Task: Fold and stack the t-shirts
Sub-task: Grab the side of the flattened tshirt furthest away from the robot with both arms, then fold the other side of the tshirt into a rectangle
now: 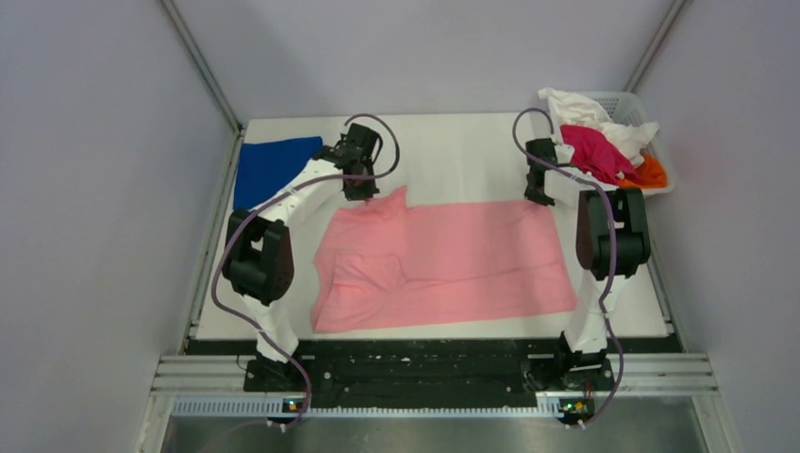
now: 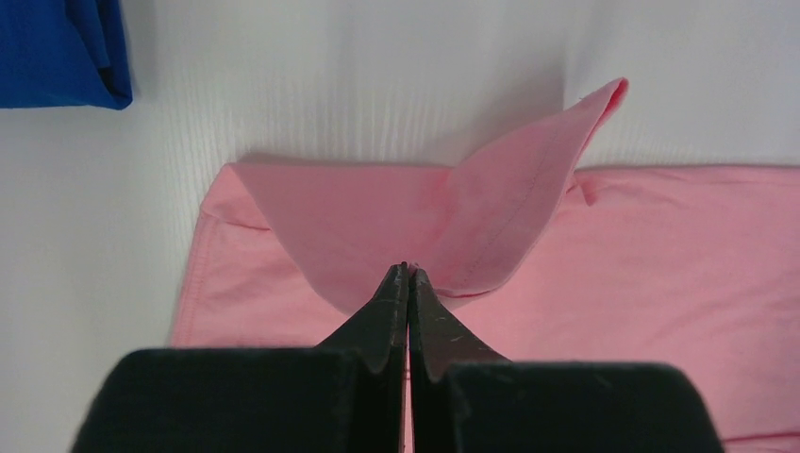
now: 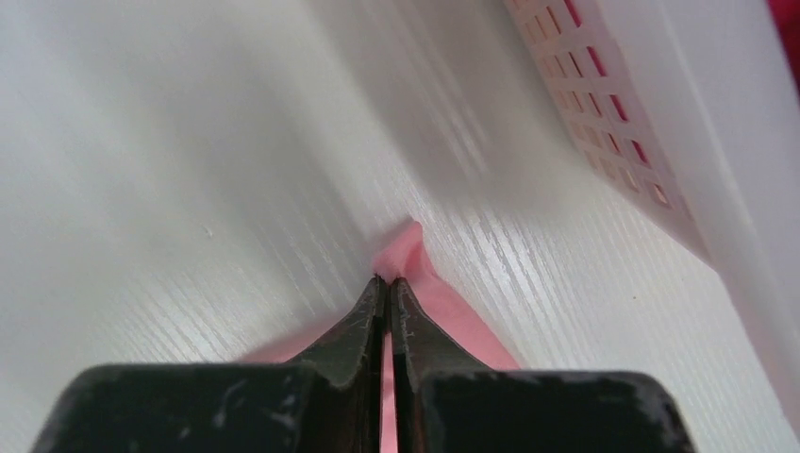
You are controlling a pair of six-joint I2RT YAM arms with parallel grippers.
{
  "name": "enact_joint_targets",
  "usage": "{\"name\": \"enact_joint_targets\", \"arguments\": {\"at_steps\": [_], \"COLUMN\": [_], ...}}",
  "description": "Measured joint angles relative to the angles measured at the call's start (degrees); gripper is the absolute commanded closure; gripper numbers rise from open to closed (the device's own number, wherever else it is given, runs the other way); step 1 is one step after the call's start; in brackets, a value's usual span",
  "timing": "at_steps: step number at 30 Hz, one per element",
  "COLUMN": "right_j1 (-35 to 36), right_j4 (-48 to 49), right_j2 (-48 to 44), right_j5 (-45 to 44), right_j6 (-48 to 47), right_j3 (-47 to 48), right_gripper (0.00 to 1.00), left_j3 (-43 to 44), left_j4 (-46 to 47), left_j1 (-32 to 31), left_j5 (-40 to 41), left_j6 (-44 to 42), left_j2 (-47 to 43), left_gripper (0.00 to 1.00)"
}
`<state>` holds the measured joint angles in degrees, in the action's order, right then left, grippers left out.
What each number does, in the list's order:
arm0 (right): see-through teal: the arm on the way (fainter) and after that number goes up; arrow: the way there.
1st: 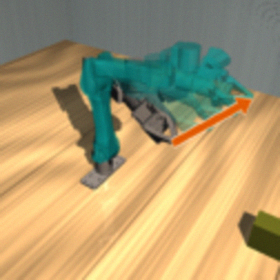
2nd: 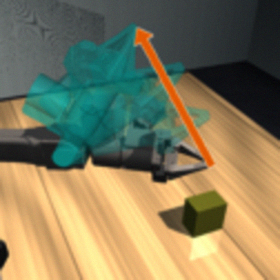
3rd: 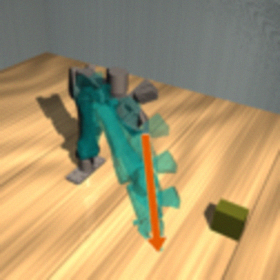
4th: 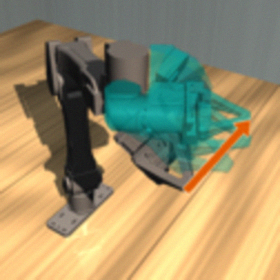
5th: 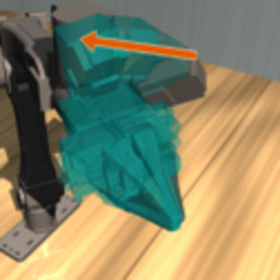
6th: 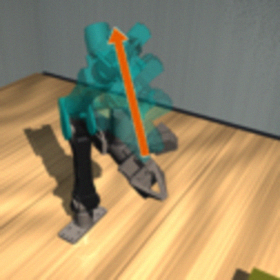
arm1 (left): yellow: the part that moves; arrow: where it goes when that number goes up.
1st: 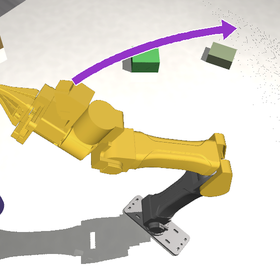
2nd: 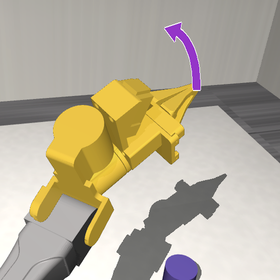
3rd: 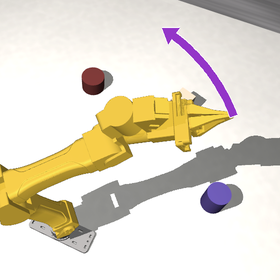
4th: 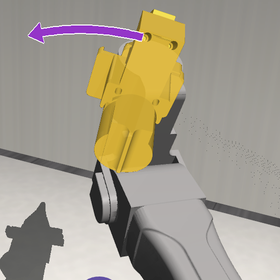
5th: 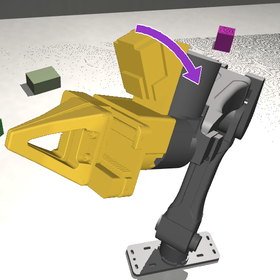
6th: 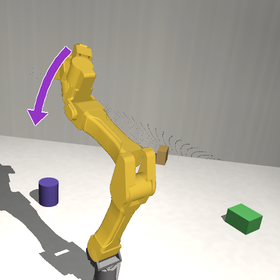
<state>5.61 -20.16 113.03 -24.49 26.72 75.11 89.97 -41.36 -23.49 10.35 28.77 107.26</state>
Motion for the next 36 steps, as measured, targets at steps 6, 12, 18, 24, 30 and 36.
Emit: {"name": "enact_joint_targets", "arguments": {"at_steps": [6,12,18,24,30,36], "right_j1": [1.3,3.8,4.5,4.5,4.5,4.5], "right_j4": [0.0,0.6,0.8,-0.2,-1.4,-2.3], "right_j2": [-0.5,-9.9,-21.6,-28.0,-30.1,-32.1], "right_j5": [-1.4,-2.8,-4.0,-4.7,-4.8,-4.8], "right_j6": [-1.0,-1.2,-0.6,-0.5,-0.5,-0.6], "right_j3": [-0.1,-6.5,-13.8,-18.7,-19.6,-19.6], "right_gripper": [1.0,1.0,1.0,1.0,1.0,1.0], "left_j3": [-4.5,-12.9,-21.5,-28.4,-32.4,-33.6], "left_j4": [0.3,0.5,0.4,-1.7,-5.4,-7.4], "left_j1": [-1.3,-3.7,-6.9,-9.3,-9.6,-10.2], "left_j5": [0.4,1.9,3.7,5.2,5.6,5.5], "left_j6": [0.4,1.4,3.0,5.6,9.4,12.2], "left_j2": [-4.5,-13.7,-23.7,-31.5,-38.8,-44.5], "left_gripper": [1.0,1.0,1.0,1.0,1.0,1.0]}}
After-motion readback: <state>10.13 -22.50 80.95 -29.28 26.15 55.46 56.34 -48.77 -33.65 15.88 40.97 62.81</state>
